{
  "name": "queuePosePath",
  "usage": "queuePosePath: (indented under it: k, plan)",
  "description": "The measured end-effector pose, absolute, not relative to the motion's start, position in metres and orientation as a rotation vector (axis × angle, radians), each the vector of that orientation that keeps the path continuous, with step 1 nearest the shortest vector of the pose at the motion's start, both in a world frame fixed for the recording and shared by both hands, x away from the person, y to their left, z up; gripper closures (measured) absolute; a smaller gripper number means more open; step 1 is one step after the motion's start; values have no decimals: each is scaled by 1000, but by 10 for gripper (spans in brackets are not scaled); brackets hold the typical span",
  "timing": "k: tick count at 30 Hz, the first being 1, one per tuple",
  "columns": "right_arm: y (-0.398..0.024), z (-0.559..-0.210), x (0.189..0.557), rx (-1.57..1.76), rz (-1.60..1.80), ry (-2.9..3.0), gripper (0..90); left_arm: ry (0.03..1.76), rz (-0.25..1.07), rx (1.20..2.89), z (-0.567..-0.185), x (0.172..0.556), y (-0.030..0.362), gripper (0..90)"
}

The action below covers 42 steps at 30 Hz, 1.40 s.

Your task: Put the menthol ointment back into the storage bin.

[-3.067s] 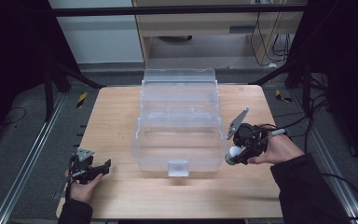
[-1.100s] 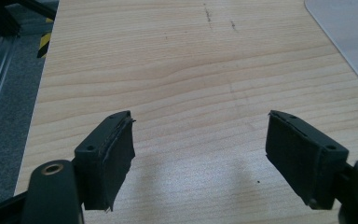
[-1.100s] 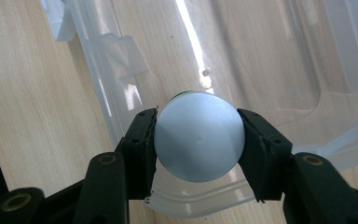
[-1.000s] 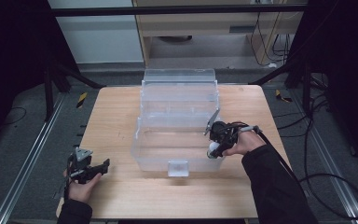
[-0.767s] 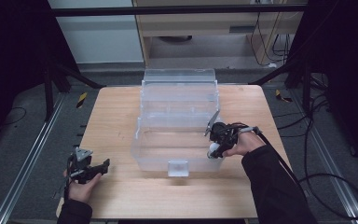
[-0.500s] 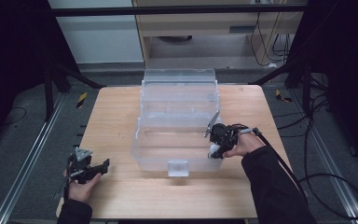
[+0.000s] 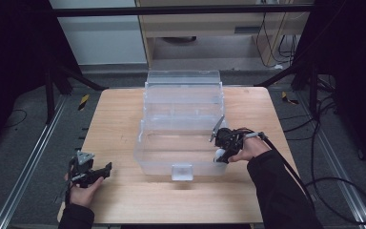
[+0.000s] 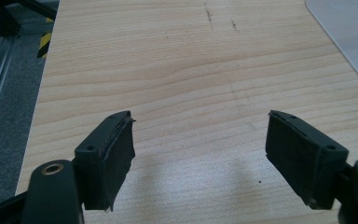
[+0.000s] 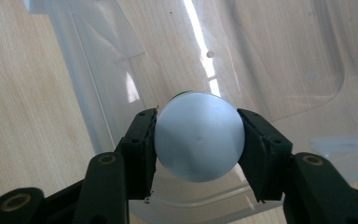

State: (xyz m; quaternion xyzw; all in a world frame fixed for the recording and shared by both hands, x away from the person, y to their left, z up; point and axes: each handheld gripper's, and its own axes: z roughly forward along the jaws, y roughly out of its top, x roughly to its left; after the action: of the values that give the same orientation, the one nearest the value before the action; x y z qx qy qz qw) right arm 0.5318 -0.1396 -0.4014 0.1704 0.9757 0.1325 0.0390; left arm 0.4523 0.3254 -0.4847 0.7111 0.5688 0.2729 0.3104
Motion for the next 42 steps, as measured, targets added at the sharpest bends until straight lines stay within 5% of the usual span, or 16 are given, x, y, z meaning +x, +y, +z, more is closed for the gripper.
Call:
queuePosePath:
  k: [29, 42]
  plan:
    - [-140, -404, 533, 560, 408, 2991, 477, 1502, 719, 1879, -485, 452, 325, 229]
    - [-151, -381, 521, 637, 630, 2870, 353, 1503, 715, 1872, -484, 452, 325, 233]
